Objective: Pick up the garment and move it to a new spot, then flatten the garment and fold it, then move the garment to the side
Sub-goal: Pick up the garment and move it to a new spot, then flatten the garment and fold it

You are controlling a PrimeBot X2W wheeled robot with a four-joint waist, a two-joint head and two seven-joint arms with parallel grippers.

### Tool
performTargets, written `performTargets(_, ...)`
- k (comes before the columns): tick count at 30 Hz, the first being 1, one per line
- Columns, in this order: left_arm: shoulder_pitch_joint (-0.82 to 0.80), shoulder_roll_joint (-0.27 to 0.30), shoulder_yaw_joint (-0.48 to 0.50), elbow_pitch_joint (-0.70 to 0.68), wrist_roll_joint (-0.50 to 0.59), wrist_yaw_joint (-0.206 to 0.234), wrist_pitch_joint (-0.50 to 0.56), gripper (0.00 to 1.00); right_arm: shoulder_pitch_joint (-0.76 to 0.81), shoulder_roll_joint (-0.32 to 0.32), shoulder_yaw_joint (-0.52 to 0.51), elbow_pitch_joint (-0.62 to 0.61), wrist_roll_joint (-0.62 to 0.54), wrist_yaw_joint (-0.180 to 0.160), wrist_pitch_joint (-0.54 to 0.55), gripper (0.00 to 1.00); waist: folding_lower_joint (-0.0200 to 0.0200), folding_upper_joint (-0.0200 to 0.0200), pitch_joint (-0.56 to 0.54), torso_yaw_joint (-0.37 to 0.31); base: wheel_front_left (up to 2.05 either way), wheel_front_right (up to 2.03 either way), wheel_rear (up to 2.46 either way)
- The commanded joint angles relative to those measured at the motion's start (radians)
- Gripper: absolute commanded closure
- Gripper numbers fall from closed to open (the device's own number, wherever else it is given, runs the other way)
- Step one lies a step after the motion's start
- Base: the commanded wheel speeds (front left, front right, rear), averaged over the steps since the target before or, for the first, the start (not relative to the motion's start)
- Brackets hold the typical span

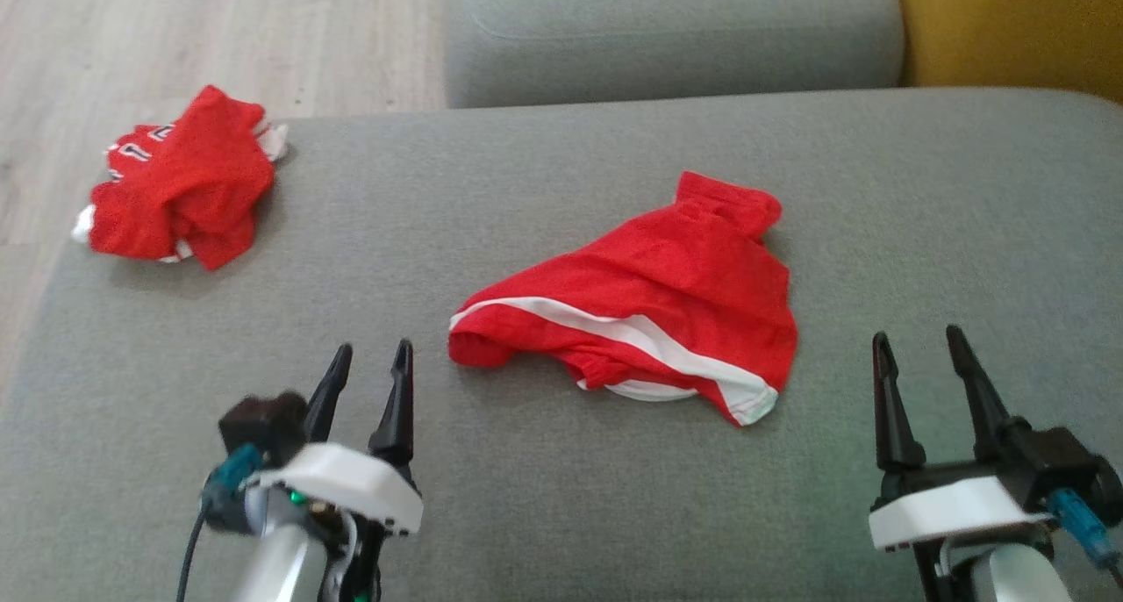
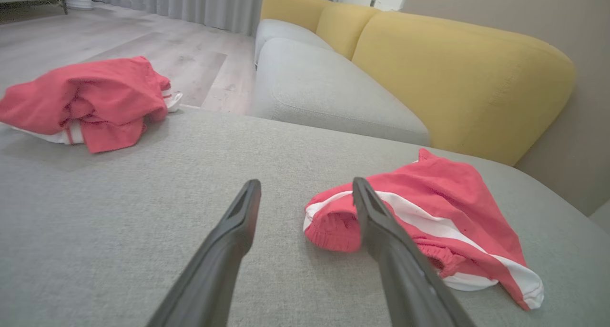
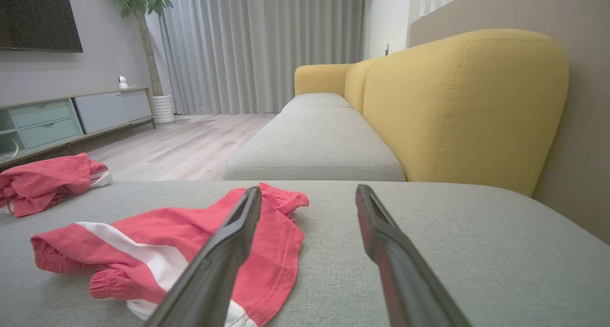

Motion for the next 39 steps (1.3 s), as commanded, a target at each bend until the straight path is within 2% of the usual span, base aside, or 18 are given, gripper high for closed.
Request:
performTargets(1,-0.019,-0.001,0.047,-0.049,0.013,0.008,-0.012,0.00,-0.024,-0.005,0.024,-0.026,0.012,0.008,-0.011,0.00,0.0001,-0.0001,-0.013,0.016,0.00,0.00,0.00)
performTargets(11,0.087,-0.025,0.110,-0.144,0.062,0.029,-0.012,0.00,0.004,-0.005,0.016,0.011,0.040,0.008,-0.011,0.00,0.0001,-0.0001,-0.029,0.053,0.00,0.00,0.00)
performTargets(24,0.095,-0.028,0.107,-0.134,0.073,0.039,-0.012,0.00,-0.011,-0.005,0.004,0.062,0.033,0.008,-0.011,0.00,0.0001,-0.0001,-0.024,0.051,0.00,0.00,0.00)
performTargets(39,0.086,-0.028,0.097,-0.110,0.058,0.043,-0.012,0.00,-0.016,-0.005,-0.002,0.064,0.031,0.008,-0.011,0.00,0.0001,-0.0001,-0.019,0.057,0.00,0.00,0.00)
